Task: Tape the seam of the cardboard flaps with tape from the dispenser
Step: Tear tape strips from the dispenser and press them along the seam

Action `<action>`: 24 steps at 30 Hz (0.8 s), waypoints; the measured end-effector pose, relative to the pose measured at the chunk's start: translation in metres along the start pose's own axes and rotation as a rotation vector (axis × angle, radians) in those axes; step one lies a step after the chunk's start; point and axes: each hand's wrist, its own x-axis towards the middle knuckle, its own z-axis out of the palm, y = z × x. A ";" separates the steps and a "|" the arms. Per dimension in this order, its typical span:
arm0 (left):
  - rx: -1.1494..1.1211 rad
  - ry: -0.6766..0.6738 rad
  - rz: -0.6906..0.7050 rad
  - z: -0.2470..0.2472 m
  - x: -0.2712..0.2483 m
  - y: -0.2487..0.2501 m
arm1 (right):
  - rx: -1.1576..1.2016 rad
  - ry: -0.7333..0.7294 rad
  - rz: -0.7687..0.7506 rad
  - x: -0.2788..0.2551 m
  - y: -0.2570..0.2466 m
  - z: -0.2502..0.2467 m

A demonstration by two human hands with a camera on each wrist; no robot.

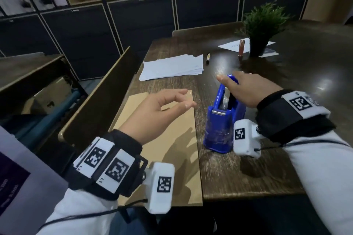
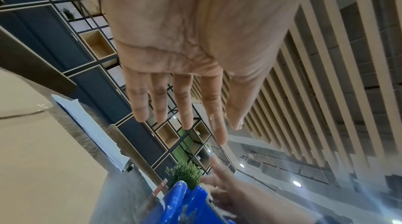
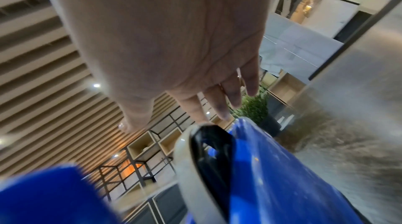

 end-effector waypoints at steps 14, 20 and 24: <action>-0.176 0.071 -0.042 -0.011 -0.014 -0.020 | 0.539 0.043 -0.427 -0.057 -0.079 0.003; -0.160 0.055 -0.033 -0.011 -0.015 -0.027 | 0.542 0.076 -0.453 -0.053 -0.088 0.013; -0.172 0.050 -0.016 -0.012 -0.015 -0.029 | 0.495 0.146 -0.468 -0.053 -0.092 0.014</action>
